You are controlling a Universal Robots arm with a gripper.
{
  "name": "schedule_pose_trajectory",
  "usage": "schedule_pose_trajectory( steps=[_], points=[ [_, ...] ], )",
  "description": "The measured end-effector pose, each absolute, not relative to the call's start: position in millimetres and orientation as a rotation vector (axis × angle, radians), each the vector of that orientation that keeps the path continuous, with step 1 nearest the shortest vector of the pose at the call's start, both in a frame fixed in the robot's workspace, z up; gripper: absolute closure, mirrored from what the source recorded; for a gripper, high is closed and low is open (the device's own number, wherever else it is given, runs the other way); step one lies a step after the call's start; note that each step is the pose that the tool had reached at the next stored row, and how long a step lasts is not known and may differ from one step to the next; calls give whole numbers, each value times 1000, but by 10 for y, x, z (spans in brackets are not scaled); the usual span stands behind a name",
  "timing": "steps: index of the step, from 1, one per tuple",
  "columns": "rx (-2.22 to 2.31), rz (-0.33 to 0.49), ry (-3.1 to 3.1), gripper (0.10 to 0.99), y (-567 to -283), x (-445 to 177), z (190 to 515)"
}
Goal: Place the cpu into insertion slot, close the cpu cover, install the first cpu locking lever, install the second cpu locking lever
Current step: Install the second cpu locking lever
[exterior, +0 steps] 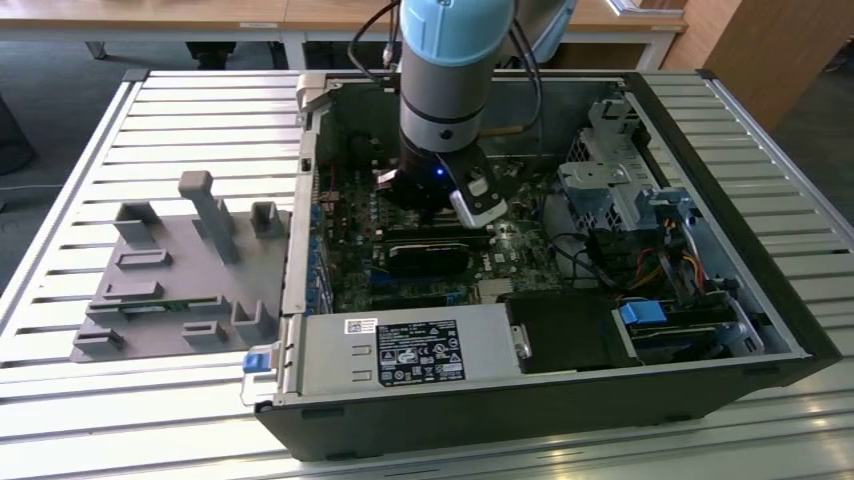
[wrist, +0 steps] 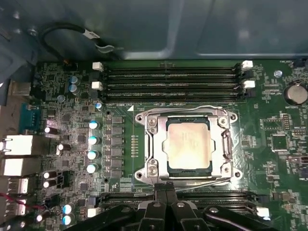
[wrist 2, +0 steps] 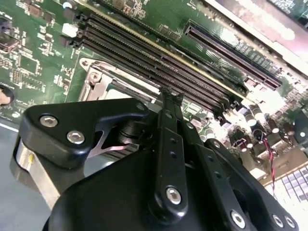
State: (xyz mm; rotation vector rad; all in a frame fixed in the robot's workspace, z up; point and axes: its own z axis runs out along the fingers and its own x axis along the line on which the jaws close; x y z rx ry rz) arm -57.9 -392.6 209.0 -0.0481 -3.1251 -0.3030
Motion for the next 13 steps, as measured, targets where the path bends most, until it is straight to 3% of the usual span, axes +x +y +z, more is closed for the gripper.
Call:
schedule_pose_trajectory(
  steps=[13],
  points=[
    [-47,-419,-3110,980,-4047,-677,2036]
  ],
)
